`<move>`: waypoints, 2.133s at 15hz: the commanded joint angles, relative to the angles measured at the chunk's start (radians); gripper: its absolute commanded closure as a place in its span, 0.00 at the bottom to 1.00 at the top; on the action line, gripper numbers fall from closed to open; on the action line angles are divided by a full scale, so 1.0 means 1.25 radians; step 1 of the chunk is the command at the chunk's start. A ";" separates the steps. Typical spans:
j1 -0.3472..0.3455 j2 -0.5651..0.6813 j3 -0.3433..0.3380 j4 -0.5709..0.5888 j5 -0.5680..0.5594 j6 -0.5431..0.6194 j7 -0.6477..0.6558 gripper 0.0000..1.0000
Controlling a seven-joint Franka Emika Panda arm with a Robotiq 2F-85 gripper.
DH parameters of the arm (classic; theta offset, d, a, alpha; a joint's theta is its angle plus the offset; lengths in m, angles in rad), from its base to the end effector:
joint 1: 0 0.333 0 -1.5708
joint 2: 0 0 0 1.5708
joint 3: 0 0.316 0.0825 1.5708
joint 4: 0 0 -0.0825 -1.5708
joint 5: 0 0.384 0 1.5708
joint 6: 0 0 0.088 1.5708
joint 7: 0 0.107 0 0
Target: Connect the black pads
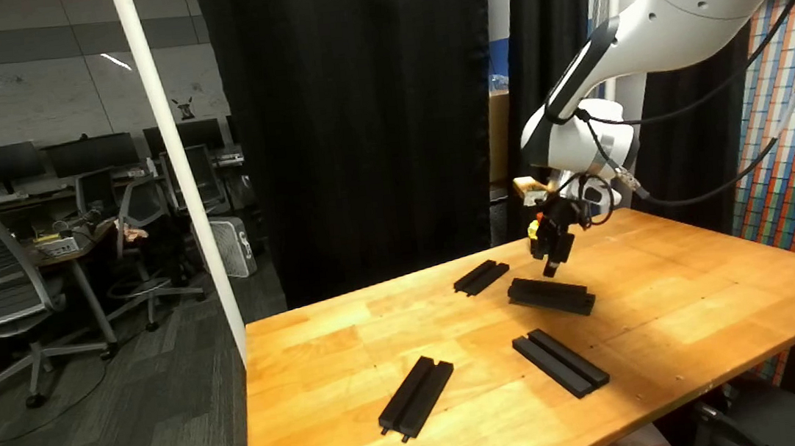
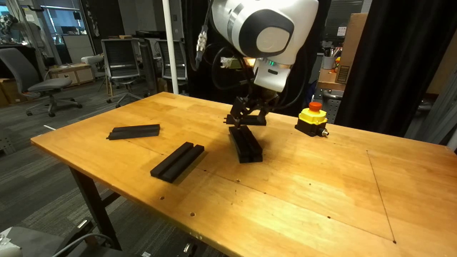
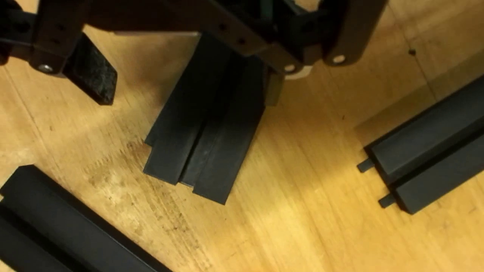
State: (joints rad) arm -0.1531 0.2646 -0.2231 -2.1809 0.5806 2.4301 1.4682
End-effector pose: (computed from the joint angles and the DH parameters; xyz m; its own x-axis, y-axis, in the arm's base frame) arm 0.5207 -0.2032 0.2702 -0.6241 -0.7170 -0.3105 -0.7610 0.6479 0.0335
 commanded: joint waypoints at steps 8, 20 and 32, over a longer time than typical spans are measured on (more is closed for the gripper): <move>-0.011 0.158 0.056 0.450 -0.198 -0.334 -0.174 0.00; 0.014 0.364 0.069 0.667 -0.310 -0.411 -0.562 0.00; 0.065 0.411 0.078 0.657 -0.340 -0.284 -0.600 0.00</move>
State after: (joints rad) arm -0.0649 0.7724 -0.1356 -1.3673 0.1130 2.0548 0.7030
